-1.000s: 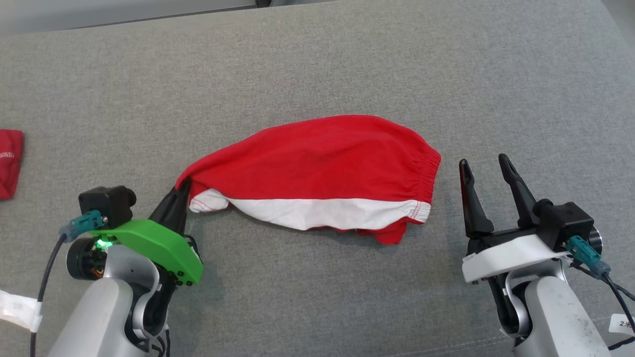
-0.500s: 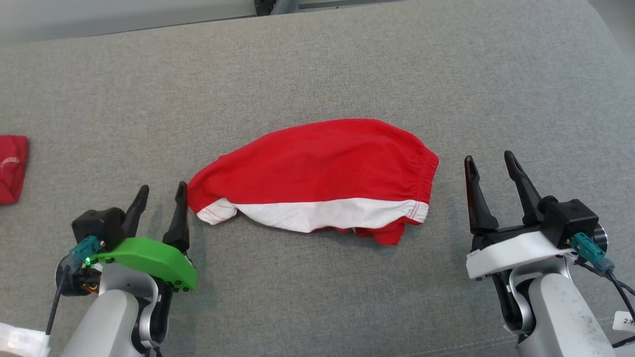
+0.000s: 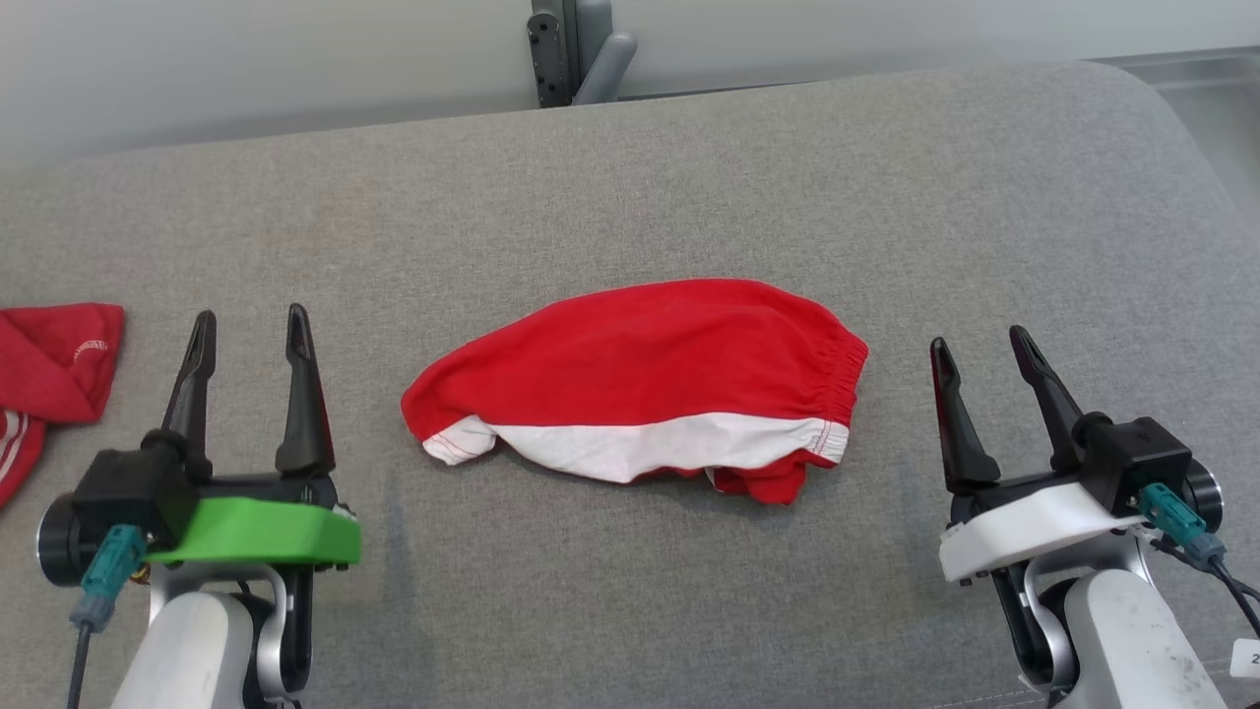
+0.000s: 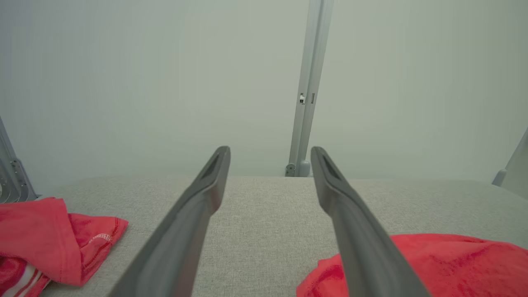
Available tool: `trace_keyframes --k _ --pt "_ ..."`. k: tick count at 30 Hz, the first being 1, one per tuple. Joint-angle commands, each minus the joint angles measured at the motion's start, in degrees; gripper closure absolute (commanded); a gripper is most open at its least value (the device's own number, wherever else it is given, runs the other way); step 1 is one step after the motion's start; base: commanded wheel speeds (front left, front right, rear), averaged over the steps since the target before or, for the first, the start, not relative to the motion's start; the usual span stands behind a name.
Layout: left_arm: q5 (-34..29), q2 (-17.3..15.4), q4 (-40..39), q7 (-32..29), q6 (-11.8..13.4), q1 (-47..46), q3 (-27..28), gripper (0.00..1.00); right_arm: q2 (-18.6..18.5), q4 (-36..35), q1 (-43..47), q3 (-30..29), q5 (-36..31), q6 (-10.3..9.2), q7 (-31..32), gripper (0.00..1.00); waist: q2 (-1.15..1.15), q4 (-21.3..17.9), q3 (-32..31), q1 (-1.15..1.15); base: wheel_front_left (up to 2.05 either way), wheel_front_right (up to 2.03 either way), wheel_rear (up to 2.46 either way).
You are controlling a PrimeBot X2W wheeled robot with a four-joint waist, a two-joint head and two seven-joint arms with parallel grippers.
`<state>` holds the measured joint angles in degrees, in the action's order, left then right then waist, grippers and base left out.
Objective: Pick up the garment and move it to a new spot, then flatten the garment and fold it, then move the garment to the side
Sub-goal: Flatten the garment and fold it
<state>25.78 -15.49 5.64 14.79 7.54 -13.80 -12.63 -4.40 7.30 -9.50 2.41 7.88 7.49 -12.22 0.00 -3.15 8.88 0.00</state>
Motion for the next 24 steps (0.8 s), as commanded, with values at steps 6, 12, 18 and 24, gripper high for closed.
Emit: trace_keyframes --k 6,12,18,24 --pt "-3.8 -0.5 -3.7 0.4 -0.8 6.9 0.6 0.00 -0.6 -1.1 3.0 0.5 -0.2 0.00 1.2 0.00 0.00 0.6 -3.8 0.00 0.00 0.00 0.00" --pt "-4.7 -0.4 -5.0 0.4 0.0 11.5 0.0 0.00 -0.8 -2.4 5.3 0.6 0.0 0.00 2.2 0.00 0.00 0.5 -5.7 0.00 0.00 0.00 0.00" --pt "-4.2 -0.5 -5.3 -0.5 0.1 13.3 -0.7 0.00 -0.5 -4.0 6.8 0.3 0.1 0.00 3.0 0.00 0.00 0.4 -6.2 0.00 0.00 0.00 0.00" --pt "-3.8 -0.5 -4.9 -1.1 0.2 13.1 -1.0 0.00 -0.2 -4.6 6.7 0.2 0.2 0.00 3.2 0.00 0.00 0.4 -6.0 0.00 0.00 0.00 0.00"
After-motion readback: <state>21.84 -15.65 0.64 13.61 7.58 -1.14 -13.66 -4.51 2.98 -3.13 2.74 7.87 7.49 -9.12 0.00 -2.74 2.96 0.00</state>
